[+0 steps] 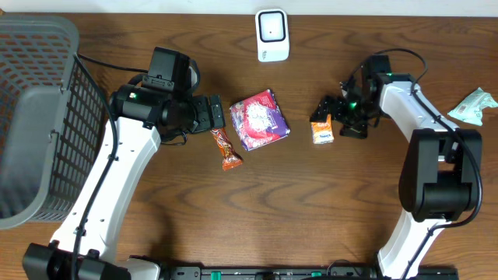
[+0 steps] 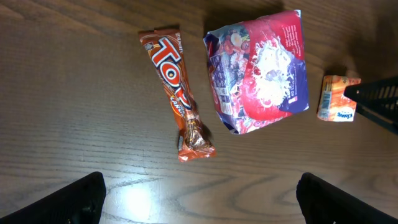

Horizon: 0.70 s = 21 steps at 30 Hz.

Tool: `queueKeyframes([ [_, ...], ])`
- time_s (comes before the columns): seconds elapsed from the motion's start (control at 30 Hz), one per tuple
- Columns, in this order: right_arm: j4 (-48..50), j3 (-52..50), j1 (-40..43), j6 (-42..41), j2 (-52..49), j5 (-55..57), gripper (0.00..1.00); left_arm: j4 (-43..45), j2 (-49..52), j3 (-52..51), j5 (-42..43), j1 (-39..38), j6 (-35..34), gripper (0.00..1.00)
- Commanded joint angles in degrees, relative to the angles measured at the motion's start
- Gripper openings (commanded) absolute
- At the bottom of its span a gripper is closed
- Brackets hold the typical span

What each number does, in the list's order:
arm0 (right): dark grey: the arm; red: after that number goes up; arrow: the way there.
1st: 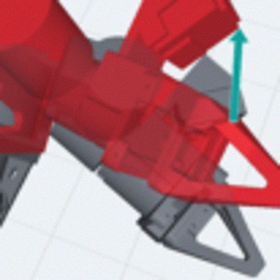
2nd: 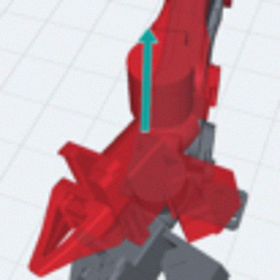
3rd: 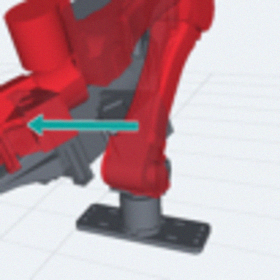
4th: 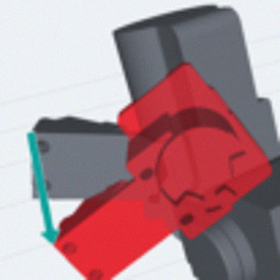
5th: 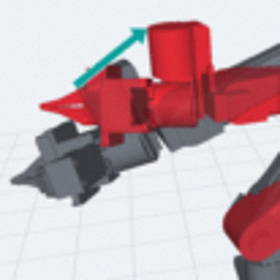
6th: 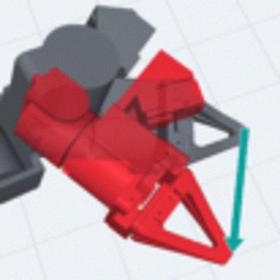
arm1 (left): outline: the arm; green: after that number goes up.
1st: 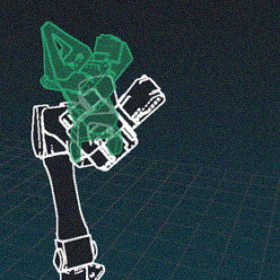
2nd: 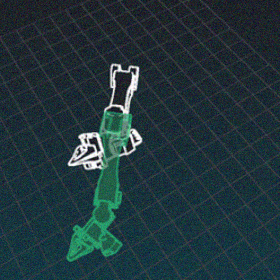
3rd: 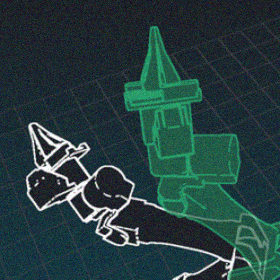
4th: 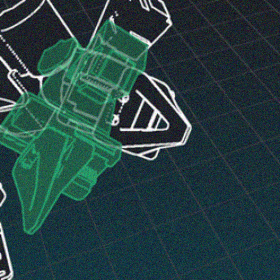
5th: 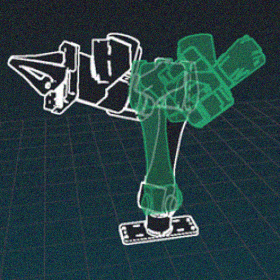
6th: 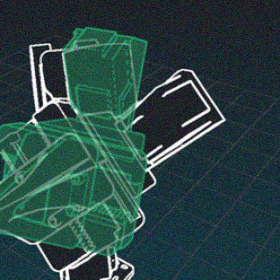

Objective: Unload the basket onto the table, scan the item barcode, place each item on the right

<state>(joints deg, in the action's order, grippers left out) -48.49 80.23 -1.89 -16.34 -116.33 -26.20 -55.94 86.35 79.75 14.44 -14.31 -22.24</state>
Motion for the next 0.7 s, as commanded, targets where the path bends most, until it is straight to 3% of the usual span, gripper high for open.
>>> queueKeyframes([
  [0.0, 0.02, 0.55, -0.90, -1.68, -0.02, 1.05, 0.99, -0.17, -0.63, 0.20, -0.63, 0.26, 0.57, 0.98],
  [0.67, 0.96, 0.52, -2.64, 3.78, -0.02, 0.59, 0.97, -0.17, -0.63, 0.20, -0.63, 0.26, 0.57, 0.98],
])
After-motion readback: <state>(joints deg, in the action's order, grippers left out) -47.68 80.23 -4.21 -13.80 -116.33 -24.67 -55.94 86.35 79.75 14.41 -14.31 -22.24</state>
